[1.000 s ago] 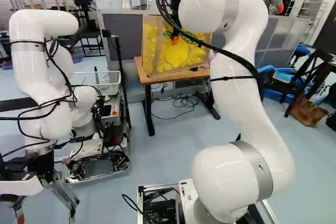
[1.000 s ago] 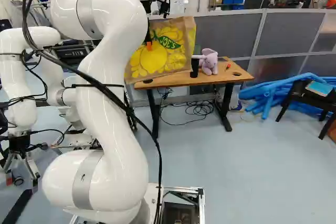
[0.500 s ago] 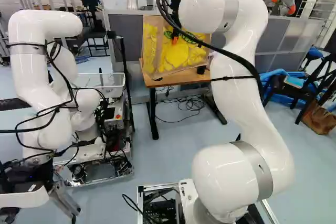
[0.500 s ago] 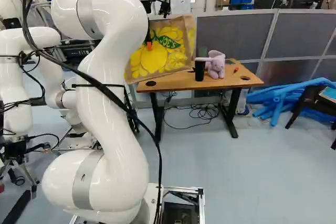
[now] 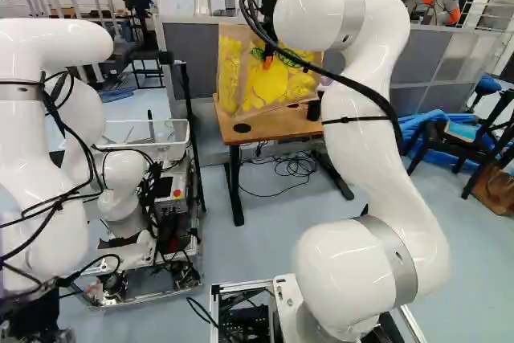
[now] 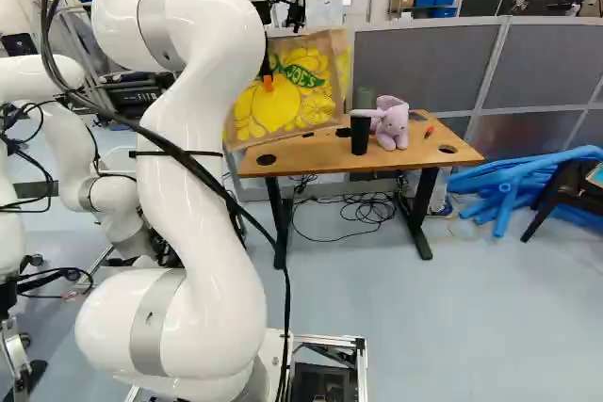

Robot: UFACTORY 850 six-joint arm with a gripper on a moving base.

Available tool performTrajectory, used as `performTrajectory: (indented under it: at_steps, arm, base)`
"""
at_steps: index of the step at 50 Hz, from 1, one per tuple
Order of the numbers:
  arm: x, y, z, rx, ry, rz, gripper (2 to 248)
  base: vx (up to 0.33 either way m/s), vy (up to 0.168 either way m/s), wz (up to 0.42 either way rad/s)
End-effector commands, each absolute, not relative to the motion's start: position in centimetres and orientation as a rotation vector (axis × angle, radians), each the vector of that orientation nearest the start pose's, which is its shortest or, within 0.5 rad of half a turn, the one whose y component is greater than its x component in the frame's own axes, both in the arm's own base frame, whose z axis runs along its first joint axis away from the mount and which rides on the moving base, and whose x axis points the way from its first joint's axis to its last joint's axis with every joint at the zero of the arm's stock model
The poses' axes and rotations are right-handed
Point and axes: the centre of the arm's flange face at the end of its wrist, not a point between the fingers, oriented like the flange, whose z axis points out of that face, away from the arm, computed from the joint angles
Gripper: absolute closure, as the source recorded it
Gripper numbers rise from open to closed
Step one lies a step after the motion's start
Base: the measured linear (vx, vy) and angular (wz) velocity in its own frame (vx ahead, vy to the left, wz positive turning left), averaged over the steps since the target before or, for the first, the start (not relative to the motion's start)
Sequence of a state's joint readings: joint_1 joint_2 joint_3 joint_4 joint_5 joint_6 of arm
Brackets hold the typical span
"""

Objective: Pick up the bag on the ground and place it on the table

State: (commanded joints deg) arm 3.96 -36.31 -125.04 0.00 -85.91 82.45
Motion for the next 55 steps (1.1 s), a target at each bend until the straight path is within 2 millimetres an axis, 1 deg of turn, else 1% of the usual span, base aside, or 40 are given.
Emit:
performTrajectory:
  at_steps: [31,39,55]
  arm:
    - [66.3,4.6,72.8,-2.407,1.967,-0.054,226]
    - [66.7,4.6,71.9,-2.416,1.974,-0.036,226]
    - [67.7,4.7,69.4,-2.437,1.991,0.009,226]
  base:
    - [0.013,0.000,0.000]
    - [0.000,0.000,0.000]
    - [0.000,0.000,0.000]
